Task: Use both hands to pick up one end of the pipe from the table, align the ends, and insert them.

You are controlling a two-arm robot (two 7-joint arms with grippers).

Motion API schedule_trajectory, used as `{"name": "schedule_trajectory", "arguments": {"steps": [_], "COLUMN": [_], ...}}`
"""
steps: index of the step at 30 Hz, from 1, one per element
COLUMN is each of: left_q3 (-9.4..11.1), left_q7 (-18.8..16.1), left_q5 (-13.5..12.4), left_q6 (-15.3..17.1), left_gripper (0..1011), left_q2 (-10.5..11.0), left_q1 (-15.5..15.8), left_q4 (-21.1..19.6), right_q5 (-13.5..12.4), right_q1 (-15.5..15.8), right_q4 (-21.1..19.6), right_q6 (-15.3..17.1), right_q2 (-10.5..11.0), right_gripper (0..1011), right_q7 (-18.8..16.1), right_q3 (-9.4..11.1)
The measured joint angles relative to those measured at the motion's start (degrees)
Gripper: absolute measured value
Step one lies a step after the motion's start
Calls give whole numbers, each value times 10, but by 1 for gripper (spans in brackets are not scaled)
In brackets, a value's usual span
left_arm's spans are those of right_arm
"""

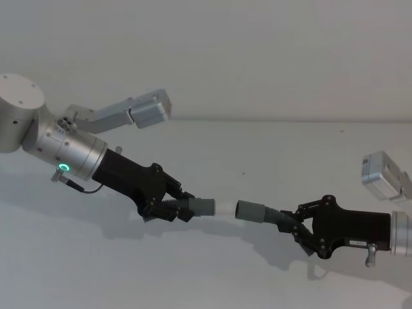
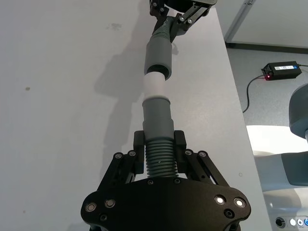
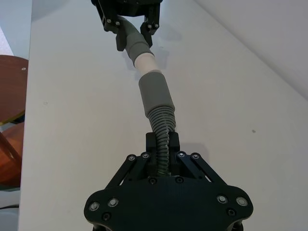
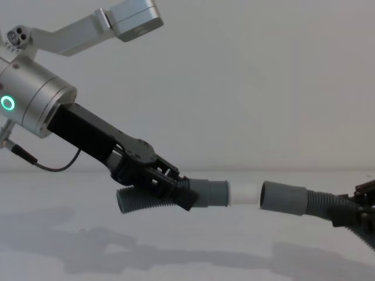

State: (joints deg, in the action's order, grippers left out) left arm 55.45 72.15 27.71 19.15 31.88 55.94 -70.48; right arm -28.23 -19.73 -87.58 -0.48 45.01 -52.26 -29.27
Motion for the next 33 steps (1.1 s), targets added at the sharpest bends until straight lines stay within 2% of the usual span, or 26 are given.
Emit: {"name": "schedule_trajectory", "arguments": {"steps": [33], "left_q3": [18], "left_q7": [8], "left_q5": [12], "left_q6": [-8], "left_gripper": [341], "left_q2": [-7], "left_q1": [15], "left_q4": [19], "right_q5": [-10], "right_q1": [-10], "right_q4": [1], "right_q6": [4], "right_q2": [2], "right_gripper": [124], "right_q7": [10], "right_q3": [-16]}}
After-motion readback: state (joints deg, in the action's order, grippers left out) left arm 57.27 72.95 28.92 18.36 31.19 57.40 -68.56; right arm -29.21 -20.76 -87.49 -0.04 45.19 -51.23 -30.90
